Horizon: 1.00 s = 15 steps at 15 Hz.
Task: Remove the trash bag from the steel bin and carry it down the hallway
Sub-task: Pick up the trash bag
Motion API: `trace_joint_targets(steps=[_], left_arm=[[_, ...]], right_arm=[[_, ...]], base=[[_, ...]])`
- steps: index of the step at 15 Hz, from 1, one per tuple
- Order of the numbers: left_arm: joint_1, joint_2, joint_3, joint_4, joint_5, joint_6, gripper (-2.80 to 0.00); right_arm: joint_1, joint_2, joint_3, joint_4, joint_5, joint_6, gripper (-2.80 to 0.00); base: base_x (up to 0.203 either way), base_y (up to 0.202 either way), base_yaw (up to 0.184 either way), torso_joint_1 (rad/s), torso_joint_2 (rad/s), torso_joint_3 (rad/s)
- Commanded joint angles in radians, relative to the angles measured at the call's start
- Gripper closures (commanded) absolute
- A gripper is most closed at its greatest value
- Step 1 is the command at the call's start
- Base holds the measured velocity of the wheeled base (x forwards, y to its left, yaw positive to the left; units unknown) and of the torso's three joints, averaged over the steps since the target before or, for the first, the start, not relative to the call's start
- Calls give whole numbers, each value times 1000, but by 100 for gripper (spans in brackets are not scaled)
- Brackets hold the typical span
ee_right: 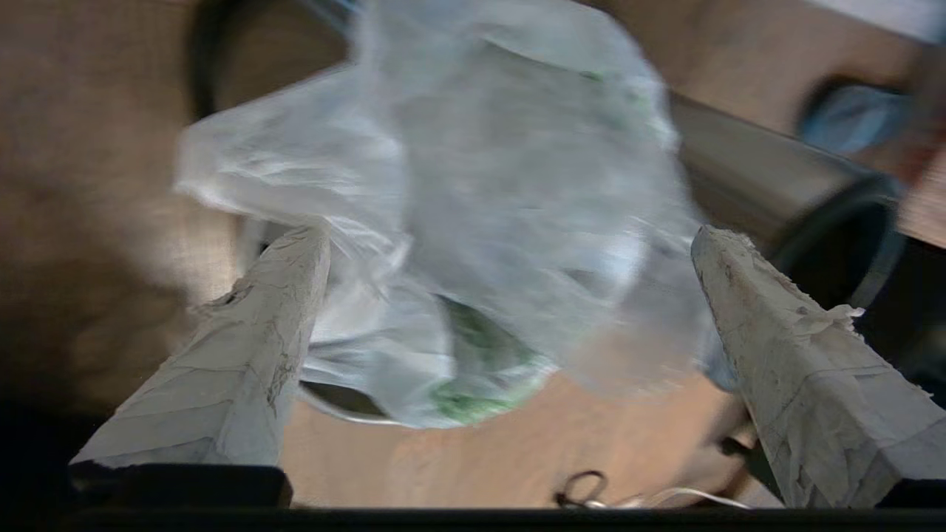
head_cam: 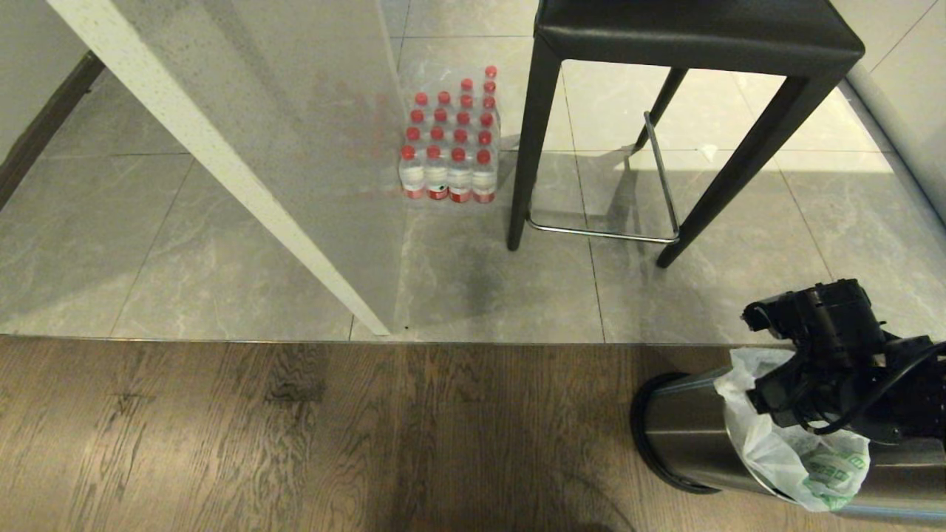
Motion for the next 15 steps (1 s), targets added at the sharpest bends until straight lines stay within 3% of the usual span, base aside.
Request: trace_joint_targets(steps=[1, 4, 6, 15], left_arm=[[0, 0, 0, 0, 0, -1, 0], [0, 0, 0, 0, 0, -1, 0], [0, 0, 0, 0, 0, -1, 0], [0, 0, 0, 0, 0, -1, 0]], right_arm=[[1, -28, 19, -3, -33, -1, -280], [2, -30, 36, -7, -16, 24, -280], [4, -64, 55, -5, 38, 35, -280], [41, 7, 86, -45, 66, 32, -280]], base=[[0, 0, 0, 0, 0, 0], [0, 0, 0, 0, 0, 0], [0, 0, 0, 0, 0, 0], [0, 0, 0, 0, 0, 0]])
